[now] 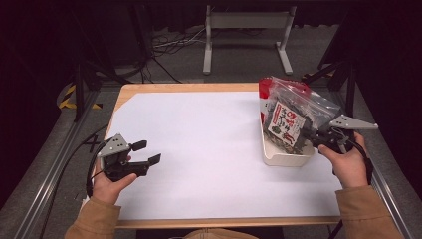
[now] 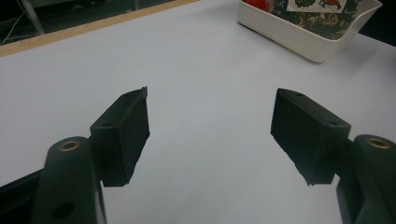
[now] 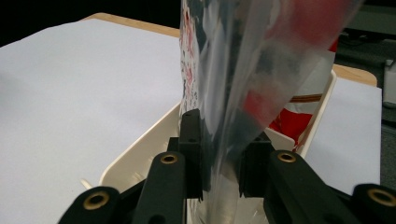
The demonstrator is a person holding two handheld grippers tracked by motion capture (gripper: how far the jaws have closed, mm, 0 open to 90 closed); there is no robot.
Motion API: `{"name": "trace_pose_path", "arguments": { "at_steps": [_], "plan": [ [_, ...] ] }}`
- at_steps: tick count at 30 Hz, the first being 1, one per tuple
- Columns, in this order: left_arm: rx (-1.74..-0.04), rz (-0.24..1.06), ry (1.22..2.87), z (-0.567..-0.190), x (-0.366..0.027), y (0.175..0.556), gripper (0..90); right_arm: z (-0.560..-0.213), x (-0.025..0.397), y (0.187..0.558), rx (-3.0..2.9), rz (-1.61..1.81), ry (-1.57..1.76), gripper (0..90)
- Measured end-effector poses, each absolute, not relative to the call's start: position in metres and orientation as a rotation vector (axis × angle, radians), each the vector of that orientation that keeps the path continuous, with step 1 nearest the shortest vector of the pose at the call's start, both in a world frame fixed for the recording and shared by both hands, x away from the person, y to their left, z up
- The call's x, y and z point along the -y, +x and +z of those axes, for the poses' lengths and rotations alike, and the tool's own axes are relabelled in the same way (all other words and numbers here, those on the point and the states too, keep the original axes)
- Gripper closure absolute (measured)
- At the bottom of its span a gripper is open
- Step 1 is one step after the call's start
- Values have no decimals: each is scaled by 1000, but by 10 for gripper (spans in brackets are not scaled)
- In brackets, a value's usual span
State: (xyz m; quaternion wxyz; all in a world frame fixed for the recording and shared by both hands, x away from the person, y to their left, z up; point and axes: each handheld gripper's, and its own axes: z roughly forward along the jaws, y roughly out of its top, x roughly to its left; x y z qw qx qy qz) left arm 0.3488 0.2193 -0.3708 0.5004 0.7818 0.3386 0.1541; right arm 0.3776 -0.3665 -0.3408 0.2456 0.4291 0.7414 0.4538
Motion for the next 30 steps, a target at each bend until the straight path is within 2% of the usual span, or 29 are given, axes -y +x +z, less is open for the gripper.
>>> {"name": "trace_pose_path", "arguments": {
  "at_steps": [3, 8, 10, 15, 30],
  "plan": [
    [-822, 373, 1885, -370, -221, 348, 283, -339, 368, 377, -2009, 1251, 1152, 661],
    [-825, 370, 1881, -370, -222, 346, 281, -338, 374, 371, -1954, 1282, 1143, 387],
    [-820, 380, 1882, -370, -223, 345, 280, -338, 376, 368, -1953, 1298, 1126, 307],
    [-824, 379, 1873, -369, -225, 341, 279, -336, 380, 360, -1930, 1297, 1114, 263],
    [-820, 401, 1864, -374, -248, 322, 264, -330, 372, 325, -1999, 1283, 999, 247]
  ]
}}
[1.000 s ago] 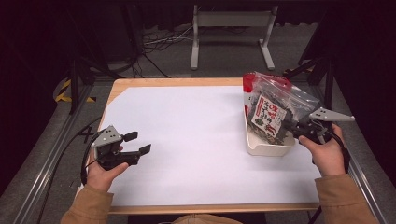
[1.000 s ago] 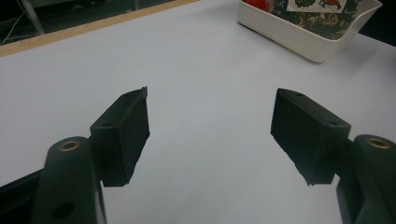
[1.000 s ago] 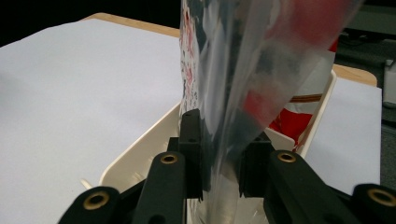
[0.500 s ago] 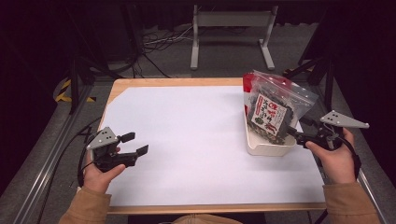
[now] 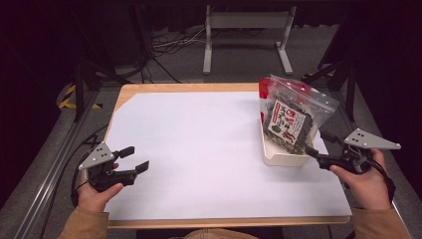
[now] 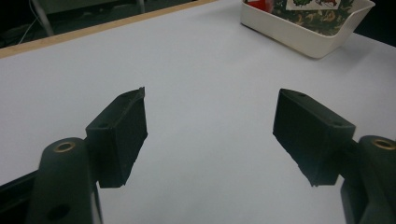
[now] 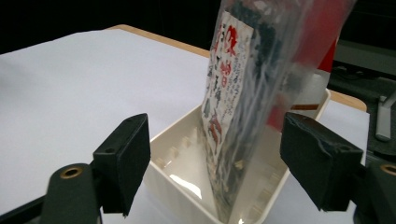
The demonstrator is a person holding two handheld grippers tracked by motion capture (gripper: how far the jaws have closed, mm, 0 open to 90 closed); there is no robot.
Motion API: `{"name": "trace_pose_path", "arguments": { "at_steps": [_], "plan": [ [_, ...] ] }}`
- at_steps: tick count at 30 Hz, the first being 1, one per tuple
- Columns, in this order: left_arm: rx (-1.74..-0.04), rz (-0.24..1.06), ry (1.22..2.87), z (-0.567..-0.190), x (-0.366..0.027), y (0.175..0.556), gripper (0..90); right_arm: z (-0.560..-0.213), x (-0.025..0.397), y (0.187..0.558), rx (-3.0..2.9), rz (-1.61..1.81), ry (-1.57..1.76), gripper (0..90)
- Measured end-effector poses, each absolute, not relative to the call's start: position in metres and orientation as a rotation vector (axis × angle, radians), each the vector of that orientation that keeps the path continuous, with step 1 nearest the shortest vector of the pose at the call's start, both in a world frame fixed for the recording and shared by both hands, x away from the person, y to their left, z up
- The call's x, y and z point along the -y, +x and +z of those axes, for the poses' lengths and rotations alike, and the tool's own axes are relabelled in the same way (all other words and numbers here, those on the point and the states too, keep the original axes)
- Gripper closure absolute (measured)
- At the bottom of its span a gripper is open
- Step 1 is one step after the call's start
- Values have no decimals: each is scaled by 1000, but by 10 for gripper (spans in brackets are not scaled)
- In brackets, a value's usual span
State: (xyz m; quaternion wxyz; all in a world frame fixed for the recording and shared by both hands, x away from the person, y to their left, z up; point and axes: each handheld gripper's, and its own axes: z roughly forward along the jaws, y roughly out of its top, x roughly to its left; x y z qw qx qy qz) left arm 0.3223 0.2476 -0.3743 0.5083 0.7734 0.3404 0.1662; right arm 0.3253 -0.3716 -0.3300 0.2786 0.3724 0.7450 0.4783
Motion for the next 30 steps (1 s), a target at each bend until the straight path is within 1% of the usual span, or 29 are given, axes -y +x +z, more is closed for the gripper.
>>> {"name": "trace_pose_path", "arguments": {
  "at_steps": [7, 16, 24, 30],
  "plan": [
    [-802, 414, 1870, -375, -250, 317, 259, -333, 362, 316, -2030, 1301, 968, 247],
    [-765, 414, 1870, -380, -256, 310, 251, -347, 346, 315, -2101, 1370, 895, 243],
    [-768, 402, 1863, -385, -259, 307, 247, -366, 333, 314, -2139, 1411, 864, 243],
    [-776, 407, 1850, -388, -262, 306, 247, -386, 327, 313, -2117, 1479, 876, 256]
  ]
}}
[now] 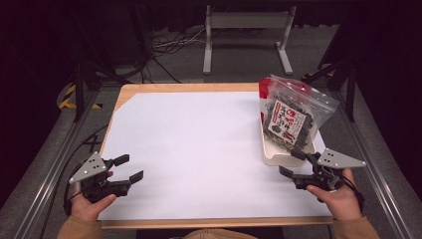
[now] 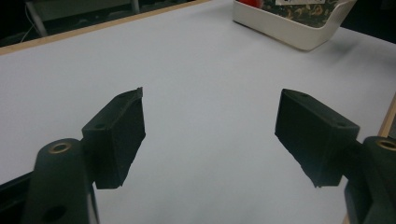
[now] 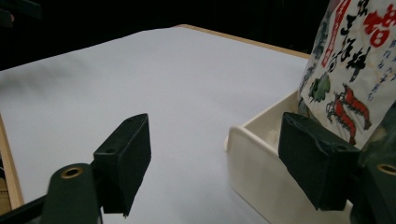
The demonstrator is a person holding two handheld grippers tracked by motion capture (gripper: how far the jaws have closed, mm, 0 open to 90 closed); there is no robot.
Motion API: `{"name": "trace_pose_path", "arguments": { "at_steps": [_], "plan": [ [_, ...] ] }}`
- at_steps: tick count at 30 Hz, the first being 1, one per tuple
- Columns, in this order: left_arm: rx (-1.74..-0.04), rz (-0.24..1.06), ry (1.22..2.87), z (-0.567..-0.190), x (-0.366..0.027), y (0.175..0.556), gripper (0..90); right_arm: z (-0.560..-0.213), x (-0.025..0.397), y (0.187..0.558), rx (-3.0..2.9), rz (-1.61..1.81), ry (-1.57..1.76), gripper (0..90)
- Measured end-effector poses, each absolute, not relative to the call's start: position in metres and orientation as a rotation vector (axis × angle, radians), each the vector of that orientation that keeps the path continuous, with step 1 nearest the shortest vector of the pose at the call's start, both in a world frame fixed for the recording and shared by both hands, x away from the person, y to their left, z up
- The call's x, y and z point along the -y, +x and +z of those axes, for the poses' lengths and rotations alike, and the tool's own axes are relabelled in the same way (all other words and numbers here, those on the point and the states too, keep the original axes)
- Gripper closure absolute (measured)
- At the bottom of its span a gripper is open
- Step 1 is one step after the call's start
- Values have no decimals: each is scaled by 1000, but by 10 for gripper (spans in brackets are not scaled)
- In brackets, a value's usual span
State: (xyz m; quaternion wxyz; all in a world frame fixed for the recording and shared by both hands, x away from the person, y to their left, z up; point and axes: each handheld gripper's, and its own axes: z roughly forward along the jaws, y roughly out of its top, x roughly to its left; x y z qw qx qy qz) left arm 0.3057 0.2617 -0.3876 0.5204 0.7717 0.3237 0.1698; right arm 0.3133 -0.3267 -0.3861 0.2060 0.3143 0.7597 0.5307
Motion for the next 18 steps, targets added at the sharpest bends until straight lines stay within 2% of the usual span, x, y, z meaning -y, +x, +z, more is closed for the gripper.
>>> {"name": "trace_pose_path", "arguments": {
  "at_steps": [14, 18],
  "plan": [
    [-794, 414, 1828, -392, -263, 305, 246, -406, 322, 315, -2131, 1449, 884, 256],
    [-805, 424, 1821, -392, -264, 305, 243, -406, 321, 314, -2135, 1460, 870, 299]
  ]
}}
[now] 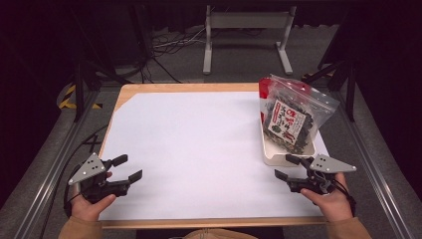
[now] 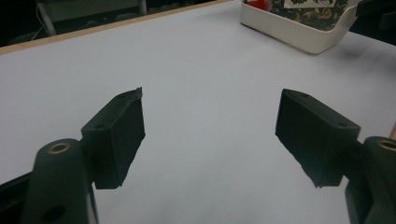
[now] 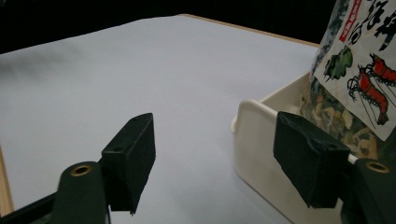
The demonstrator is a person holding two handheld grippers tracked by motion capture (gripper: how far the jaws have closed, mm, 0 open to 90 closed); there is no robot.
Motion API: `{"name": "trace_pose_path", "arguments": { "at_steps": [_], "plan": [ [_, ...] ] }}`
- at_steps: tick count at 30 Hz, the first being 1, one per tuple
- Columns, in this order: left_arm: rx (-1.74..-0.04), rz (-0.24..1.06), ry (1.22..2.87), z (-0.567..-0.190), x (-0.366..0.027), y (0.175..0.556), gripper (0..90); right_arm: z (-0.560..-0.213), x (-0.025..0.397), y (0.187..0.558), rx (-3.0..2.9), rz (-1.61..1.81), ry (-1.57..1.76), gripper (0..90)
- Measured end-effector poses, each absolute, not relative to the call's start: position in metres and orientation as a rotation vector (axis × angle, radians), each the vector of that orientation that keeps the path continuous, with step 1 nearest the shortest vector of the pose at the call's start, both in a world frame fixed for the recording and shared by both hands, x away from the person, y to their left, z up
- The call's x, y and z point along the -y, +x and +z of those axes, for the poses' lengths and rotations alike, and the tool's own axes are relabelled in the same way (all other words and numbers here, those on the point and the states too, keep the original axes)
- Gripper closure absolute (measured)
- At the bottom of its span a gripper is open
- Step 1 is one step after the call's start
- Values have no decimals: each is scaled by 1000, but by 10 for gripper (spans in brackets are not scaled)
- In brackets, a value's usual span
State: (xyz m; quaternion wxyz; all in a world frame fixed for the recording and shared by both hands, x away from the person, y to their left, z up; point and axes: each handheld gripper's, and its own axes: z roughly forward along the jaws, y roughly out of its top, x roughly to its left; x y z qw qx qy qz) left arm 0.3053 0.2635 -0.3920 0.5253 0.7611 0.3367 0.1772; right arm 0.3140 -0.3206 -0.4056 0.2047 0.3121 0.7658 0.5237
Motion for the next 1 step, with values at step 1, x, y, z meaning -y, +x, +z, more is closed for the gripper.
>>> {"name": "trace_pose_path", "arguments": {
  "at_steps": [1],
  "plan": [
    [-808, 425, 1823, -392, -264, 305, 243, -406, 321, 314, -2135, 1460, 870, 299]
  ]
}}
